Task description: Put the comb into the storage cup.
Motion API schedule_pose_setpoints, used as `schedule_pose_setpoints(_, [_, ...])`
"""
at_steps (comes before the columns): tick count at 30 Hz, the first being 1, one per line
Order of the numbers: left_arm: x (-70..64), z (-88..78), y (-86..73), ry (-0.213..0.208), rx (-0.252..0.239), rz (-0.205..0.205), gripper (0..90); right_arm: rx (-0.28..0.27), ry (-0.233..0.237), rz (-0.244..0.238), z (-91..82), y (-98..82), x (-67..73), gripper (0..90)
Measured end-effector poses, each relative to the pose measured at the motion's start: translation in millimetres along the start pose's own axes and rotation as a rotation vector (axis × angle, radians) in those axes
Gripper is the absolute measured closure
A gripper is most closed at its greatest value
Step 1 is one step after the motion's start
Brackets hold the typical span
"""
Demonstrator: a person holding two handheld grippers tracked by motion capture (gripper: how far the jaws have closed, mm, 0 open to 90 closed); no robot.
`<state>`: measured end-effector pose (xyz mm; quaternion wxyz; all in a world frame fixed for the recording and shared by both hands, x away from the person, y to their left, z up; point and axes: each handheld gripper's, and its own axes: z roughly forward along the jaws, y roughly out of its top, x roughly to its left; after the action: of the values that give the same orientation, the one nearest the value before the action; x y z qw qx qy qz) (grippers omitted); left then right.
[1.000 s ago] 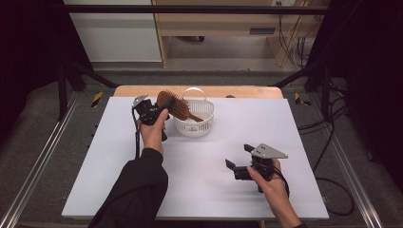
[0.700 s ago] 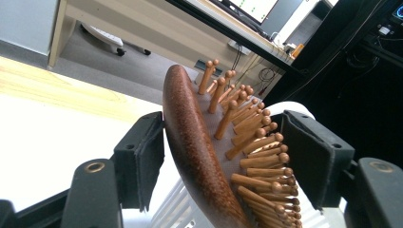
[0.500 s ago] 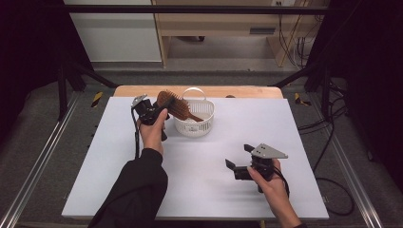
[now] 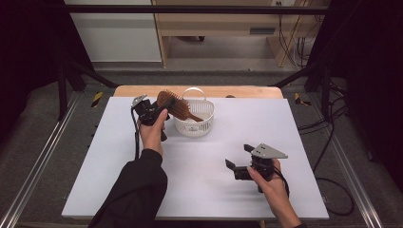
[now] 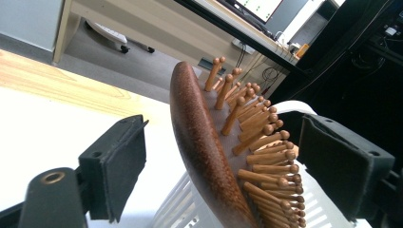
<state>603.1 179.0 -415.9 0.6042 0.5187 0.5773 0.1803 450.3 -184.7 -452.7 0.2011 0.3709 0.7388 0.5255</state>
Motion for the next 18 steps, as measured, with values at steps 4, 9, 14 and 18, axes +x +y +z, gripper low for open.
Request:
schedule_pose_setpoints(4, [0.8,-0.7,-0.5,0.003,-0.004,-0.009,11.3,0.002,0.003,-0.001,0.2,-0.1,0.2,6.3])
schedule_pose_setpoints(9, [1.9,-2.0,-0.2,0.005,-0.009,-0.007,8.1,0.004,0.004,-0.001,0.4,-0.2,0.6,6.2])
schedule_pose_setpoints(14, [1.0,-3.8,-0.9,0.005,-0.013,0.004,7.3,0.004,0.005,0.0,0.5,-0.2,0.6,6.2])
schedule_pose_setpoints(18, [-0.1,-5.0,-1.5,0.002,-0.015,0.008,6.8,0.004,0.004,0.0,0.5,-0.2,0.6,6.2])
